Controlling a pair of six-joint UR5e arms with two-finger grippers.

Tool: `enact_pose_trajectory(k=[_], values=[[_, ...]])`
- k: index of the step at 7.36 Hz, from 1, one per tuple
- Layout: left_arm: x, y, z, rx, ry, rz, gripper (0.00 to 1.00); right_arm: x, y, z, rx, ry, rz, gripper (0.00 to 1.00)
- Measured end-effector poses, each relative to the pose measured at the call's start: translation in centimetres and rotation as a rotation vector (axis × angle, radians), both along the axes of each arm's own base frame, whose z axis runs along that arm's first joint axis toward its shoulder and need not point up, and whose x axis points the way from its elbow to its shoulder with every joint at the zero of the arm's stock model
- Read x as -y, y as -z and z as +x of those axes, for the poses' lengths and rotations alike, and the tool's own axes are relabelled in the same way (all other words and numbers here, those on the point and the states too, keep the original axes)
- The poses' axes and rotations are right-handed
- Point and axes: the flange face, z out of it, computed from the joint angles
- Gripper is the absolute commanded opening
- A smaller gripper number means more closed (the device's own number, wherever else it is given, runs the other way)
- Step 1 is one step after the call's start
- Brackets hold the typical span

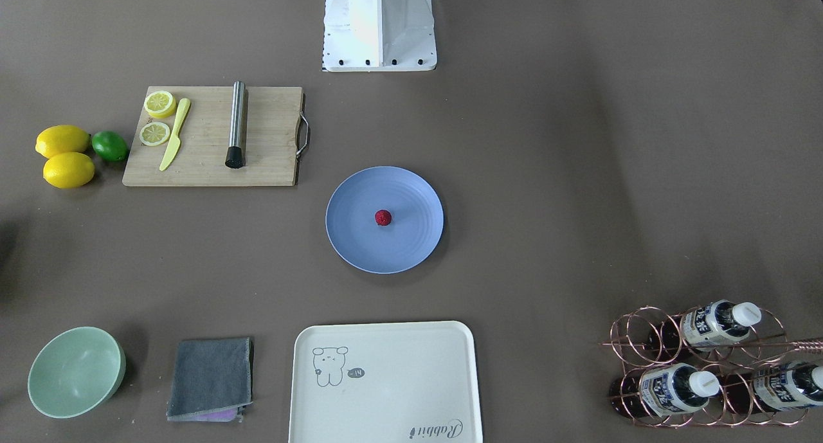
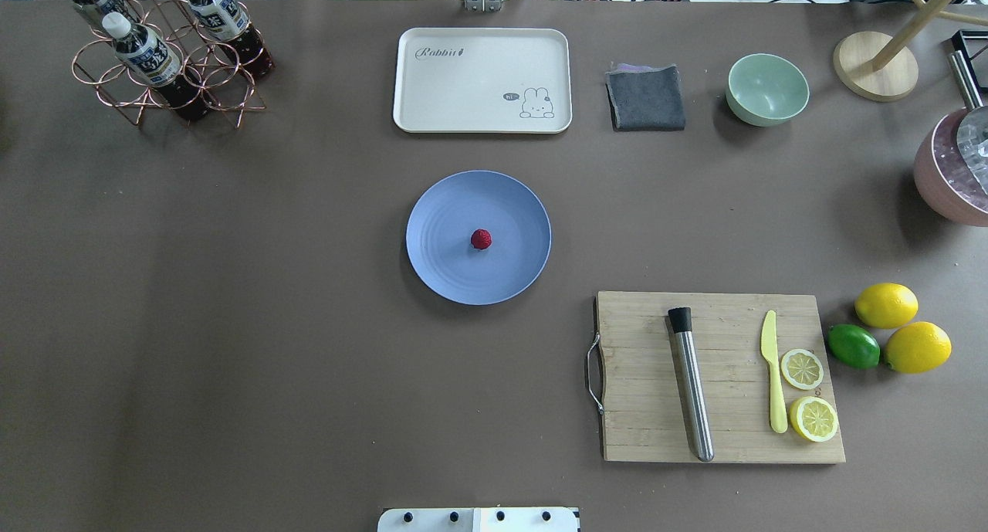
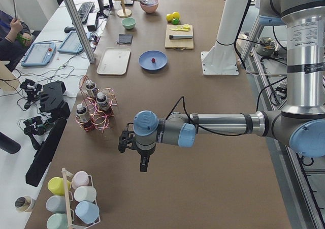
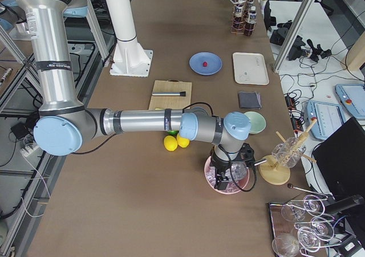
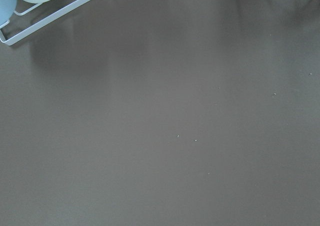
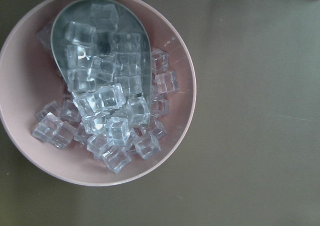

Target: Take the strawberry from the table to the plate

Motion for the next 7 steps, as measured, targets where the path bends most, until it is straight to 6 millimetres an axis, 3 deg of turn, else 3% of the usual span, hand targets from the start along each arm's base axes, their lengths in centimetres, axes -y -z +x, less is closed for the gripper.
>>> enact_pose_trajectory(k=[7], values=[[-0.15,-0.43,0.00,0.000,0.000,-0.009,0.98,-0.55,-0.59,-0.03,0.002,-0.003,0.047,1.00]])
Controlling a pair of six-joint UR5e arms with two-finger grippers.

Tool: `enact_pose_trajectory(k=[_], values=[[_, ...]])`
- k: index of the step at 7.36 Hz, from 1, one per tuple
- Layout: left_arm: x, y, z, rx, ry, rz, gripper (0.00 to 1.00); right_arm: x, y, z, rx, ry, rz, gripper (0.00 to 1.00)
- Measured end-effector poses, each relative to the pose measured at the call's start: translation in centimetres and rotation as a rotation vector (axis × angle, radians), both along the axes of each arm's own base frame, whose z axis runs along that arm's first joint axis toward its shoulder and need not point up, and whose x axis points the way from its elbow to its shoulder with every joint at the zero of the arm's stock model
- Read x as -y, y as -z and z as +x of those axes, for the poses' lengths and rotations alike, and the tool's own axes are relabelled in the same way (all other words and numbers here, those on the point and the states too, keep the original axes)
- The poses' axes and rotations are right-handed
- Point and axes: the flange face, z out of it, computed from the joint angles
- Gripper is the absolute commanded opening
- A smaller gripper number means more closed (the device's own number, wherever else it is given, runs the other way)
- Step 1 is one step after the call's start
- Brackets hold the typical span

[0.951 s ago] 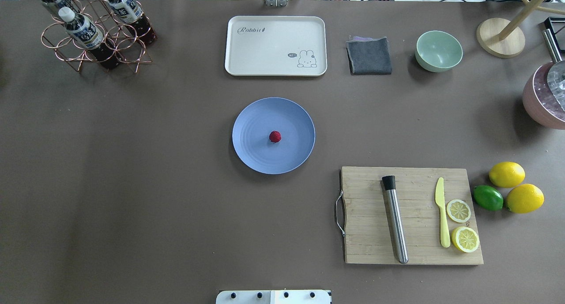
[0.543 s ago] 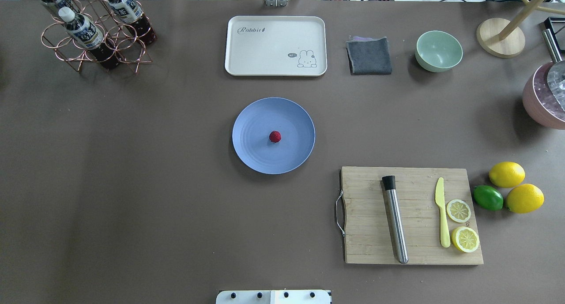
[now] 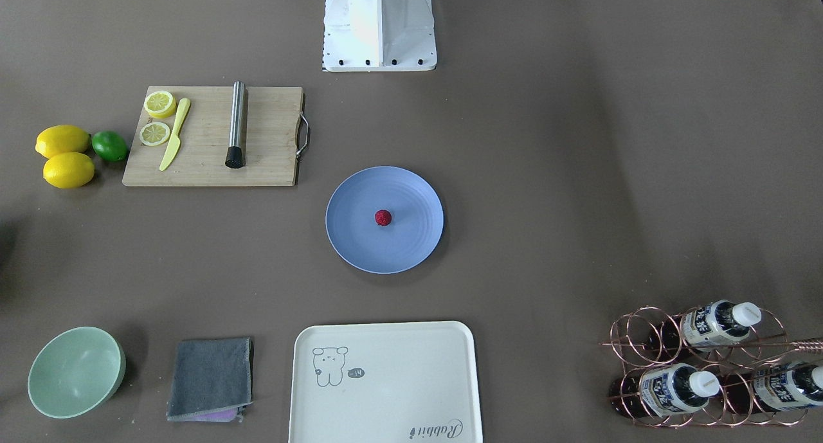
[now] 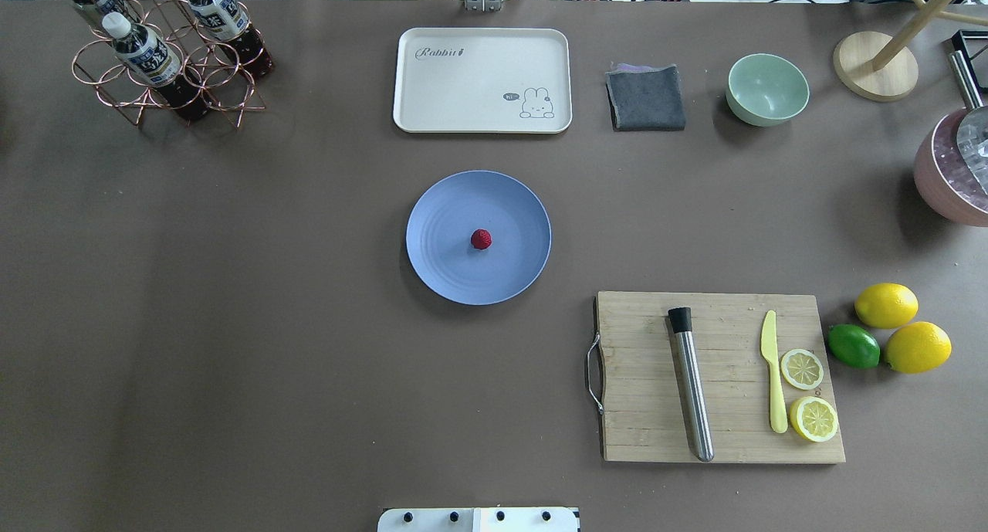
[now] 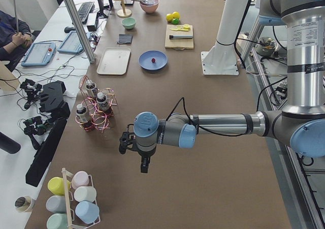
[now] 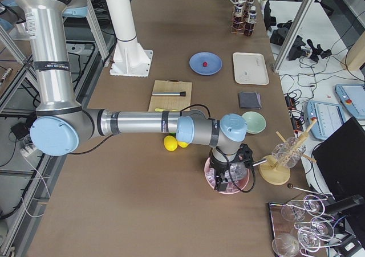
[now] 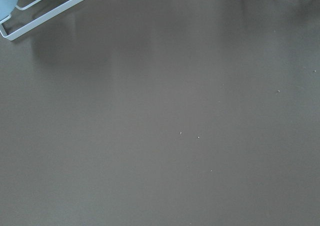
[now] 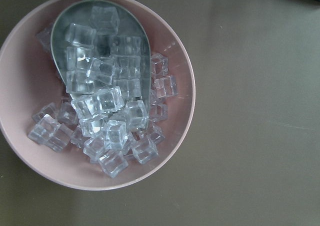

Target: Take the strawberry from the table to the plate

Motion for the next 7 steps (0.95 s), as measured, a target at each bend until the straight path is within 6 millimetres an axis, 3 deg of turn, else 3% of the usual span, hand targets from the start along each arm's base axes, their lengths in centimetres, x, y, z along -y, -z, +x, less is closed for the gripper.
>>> enact_pose_trajectory(k=[7], values=[[-0.01,-0.04,0.00,-0.001,0.000,-0.001,0.98,-0.14,-0.06,-0.04,0.005,-0.002,0.008,1.00]])
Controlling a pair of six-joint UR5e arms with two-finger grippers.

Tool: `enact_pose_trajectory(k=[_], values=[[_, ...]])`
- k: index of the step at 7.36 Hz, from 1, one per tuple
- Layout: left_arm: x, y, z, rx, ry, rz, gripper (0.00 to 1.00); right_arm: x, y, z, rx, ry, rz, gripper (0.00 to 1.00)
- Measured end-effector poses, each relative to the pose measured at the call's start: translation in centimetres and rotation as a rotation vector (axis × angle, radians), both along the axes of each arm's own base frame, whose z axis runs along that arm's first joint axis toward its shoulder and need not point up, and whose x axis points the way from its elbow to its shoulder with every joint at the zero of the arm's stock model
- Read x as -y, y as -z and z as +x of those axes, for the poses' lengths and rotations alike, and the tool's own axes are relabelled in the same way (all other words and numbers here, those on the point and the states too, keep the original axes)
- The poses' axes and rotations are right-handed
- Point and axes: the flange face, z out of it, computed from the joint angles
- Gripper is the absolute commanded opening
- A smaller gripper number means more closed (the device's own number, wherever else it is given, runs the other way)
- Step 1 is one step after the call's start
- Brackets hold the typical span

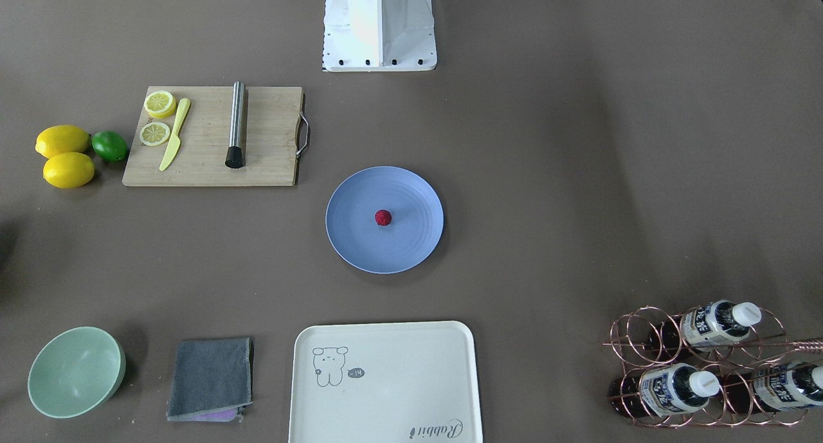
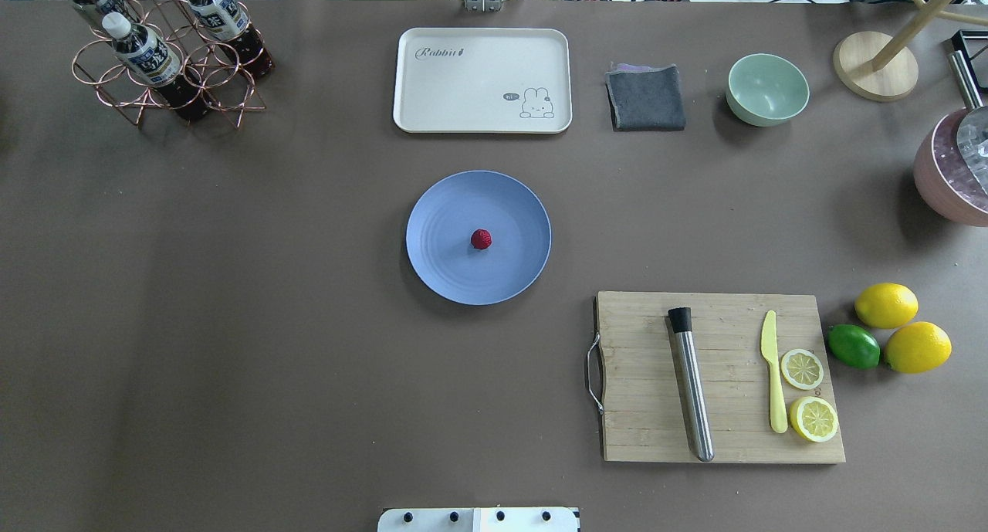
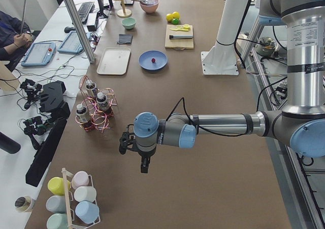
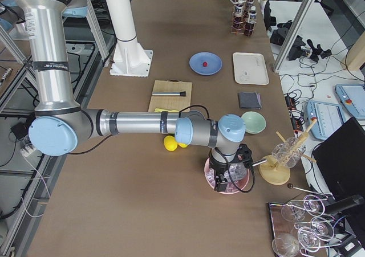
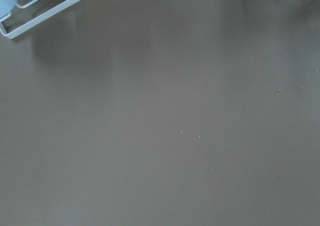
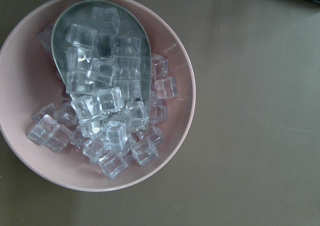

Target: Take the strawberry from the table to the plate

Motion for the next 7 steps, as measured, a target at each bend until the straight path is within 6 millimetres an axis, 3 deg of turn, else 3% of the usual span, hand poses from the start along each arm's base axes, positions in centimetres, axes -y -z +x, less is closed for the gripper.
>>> enact_pose_trajectory(k=[7], values=[[-0.41,-0.44,0.25,-0.036,-0.004,-0.013,0.98,-0.08,-0.05,-0.12,0.015,-0.001,-0.003,1.00]])
